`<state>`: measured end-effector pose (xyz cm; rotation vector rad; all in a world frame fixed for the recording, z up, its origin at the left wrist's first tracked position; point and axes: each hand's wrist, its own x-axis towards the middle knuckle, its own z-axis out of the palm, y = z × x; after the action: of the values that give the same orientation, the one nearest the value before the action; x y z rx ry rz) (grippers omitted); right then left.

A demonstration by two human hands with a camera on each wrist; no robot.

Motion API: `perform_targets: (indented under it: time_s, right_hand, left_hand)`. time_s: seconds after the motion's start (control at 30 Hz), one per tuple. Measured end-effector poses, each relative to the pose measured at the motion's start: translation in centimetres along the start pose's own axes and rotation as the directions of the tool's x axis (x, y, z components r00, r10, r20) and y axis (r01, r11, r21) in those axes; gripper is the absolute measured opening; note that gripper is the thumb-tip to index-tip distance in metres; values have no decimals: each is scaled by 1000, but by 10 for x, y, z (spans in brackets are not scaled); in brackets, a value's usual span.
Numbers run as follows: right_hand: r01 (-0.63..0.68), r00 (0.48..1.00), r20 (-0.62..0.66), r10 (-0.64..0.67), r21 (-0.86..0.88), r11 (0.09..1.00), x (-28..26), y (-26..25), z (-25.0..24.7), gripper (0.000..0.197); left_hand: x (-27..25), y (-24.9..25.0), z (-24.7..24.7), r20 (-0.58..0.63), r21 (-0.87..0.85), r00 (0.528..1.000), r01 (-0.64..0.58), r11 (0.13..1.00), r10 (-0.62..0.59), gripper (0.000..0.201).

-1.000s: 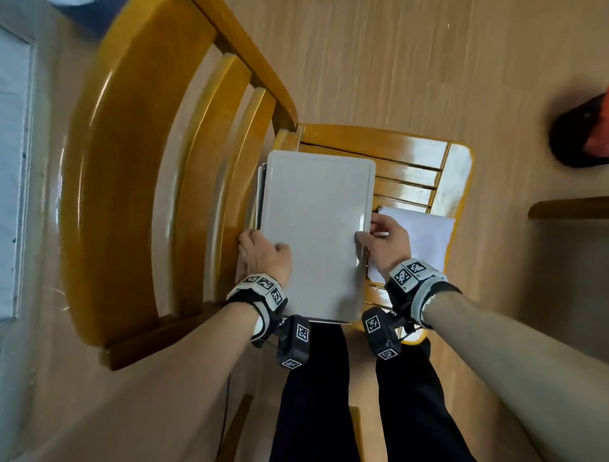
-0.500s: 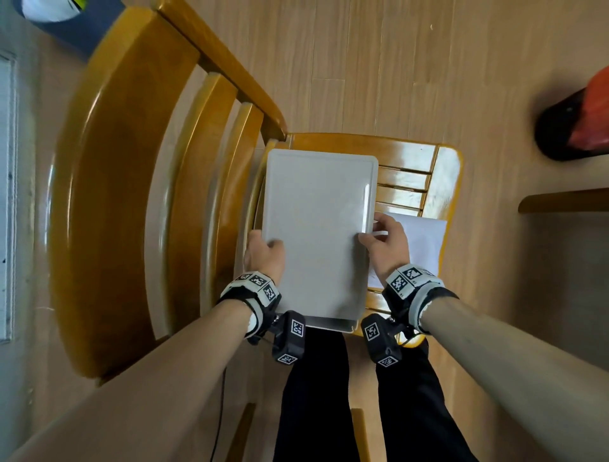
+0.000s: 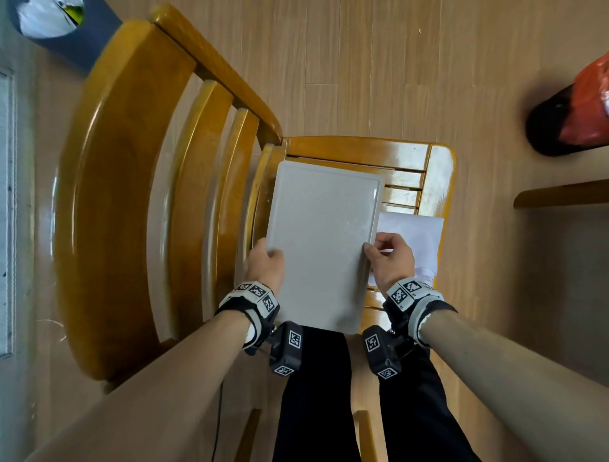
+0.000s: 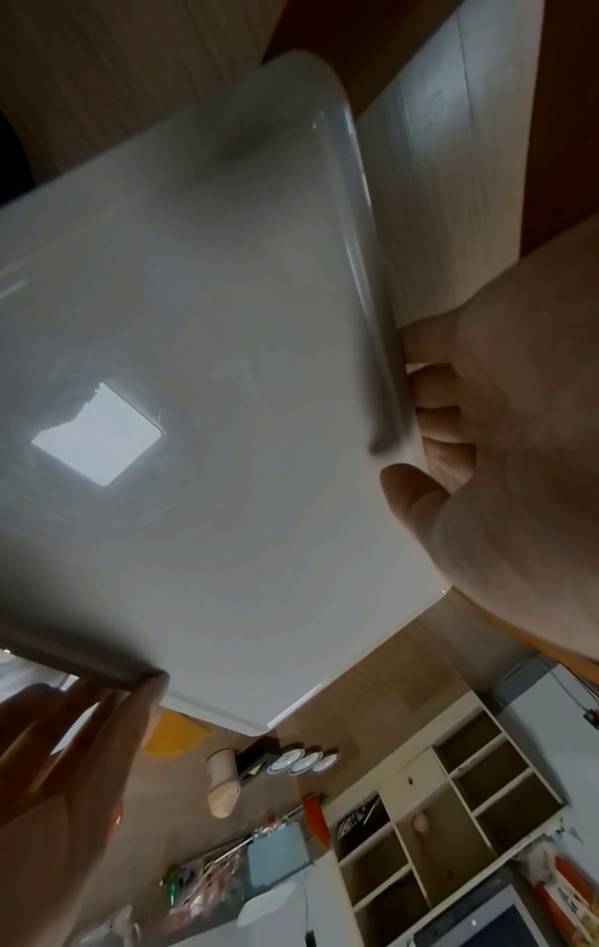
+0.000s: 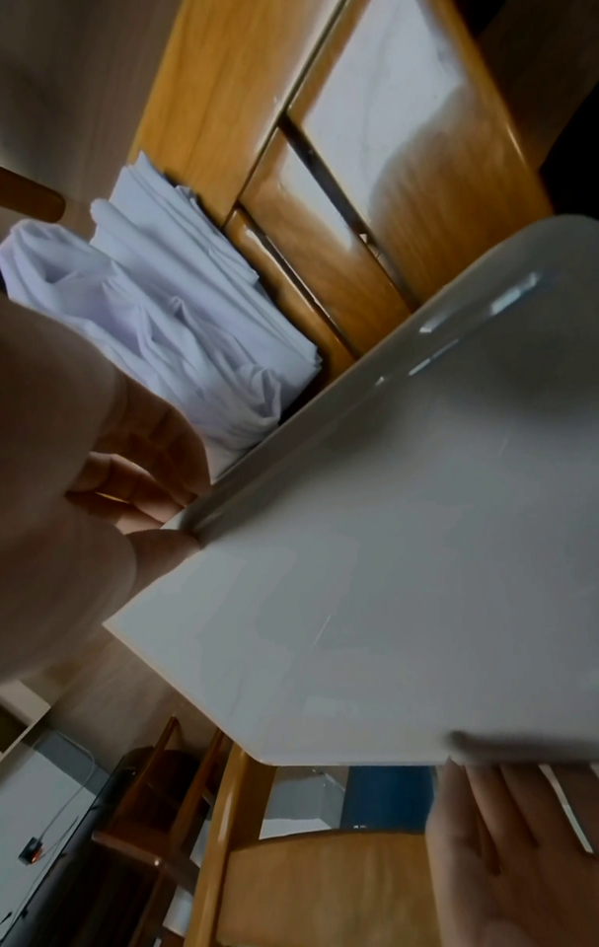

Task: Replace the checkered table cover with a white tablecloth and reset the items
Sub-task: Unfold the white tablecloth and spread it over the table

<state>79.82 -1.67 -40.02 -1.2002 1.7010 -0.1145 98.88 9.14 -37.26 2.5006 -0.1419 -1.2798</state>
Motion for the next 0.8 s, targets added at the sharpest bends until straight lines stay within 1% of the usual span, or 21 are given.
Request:
perform_targets:
  time_s: [0.17,0.3,0.4,0.47,0.53,0.57,0.63,0.7,0.8]
  right_hand:
    - [3,999,-34,-5,-50,999,2,-1,-2,15]
    - [-32,998,-51,27,-92,995,2,-3,-4,19]
    - [-40,999,-32,36,-123,992,-1,-2,-1,26]
    - [-42,999,-29,38,-171,984,-3,0,0,26]
    - [-49,999,-29,44,-197,979,-5,-3,1,22]
    - [-49,999,-20,46,-192,980,-5,-6,2,19]
    - [-21,1000,5,22,-180,984,-4,-13,4,21]
    - [34,998,49,-26,-181,983,-2,-22,7,26]
    - [55,994,101,-44,-108,993,4,-34,14,35]
  left_hand:
    - [-1,5,0,15,35,1000,15,999,-16,46]
    - [3,5,3,37,76,999,-7,997,4,43]
    - [8,3,4,55,109,998,-14,994,8,43]
    - [8,4,3,61,111,998,-17,994,10,37]
    - [11,2,2,54,94,999,-14,996,9,29]
    - [12,2,0,51,91,999,-9,996,4,28]
    - [16,4,-3,49,90,999,-8,996,4,37]
    - [21,9,-9,52,73,999,0,997,-4,46]
    - [29,19,-22,55,53,998,-17,998,14,53]
